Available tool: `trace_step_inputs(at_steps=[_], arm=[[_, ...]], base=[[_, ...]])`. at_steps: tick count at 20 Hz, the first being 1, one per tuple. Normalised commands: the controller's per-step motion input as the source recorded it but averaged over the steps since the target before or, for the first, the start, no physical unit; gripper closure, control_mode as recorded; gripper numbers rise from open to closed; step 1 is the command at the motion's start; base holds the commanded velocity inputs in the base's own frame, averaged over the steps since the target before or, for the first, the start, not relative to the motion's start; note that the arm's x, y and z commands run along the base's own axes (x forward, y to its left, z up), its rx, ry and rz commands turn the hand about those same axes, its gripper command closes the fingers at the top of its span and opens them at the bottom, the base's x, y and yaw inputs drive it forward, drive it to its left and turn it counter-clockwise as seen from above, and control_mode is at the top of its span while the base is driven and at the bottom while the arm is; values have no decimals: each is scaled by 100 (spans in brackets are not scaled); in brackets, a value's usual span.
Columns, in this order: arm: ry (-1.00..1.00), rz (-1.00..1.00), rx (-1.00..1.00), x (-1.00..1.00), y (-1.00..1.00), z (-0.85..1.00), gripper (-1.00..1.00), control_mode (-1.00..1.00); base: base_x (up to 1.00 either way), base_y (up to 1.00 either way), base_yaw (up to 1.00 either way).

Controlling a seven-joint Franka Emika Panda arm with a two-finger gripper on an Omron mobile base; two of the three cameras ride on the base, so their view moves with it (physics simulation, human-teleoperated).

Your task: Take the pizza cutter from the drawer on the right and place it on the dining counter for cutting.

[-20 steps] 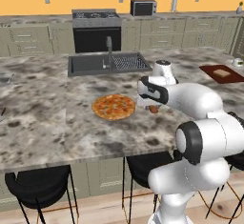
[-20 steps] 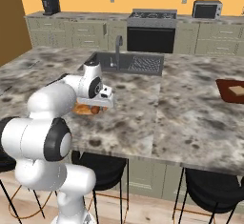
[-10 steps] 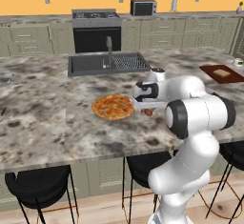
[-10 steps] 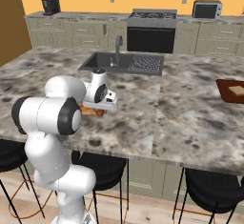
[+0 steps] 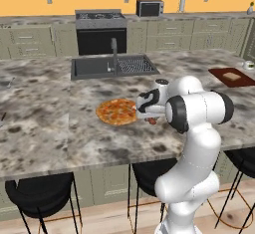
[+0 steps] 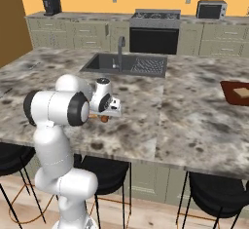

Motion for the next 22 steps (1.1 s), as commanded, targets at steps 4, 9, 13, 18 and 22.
trace_step_inputs(at_steps=[4,9,13,18,22], arm=[[-4,3,0,27,0,-42,100,-100],[0,0,0,24,0,-18,-100,-100],[0,0,0,0,0,0,-100,-100],[0,0,0,3,0,11,-100,-100],[0,0,0,0,0,49,-100,-100]], base=[[0,0,0],[0,0,0],[0,0,0],[0,0,0],[0,0,0]])
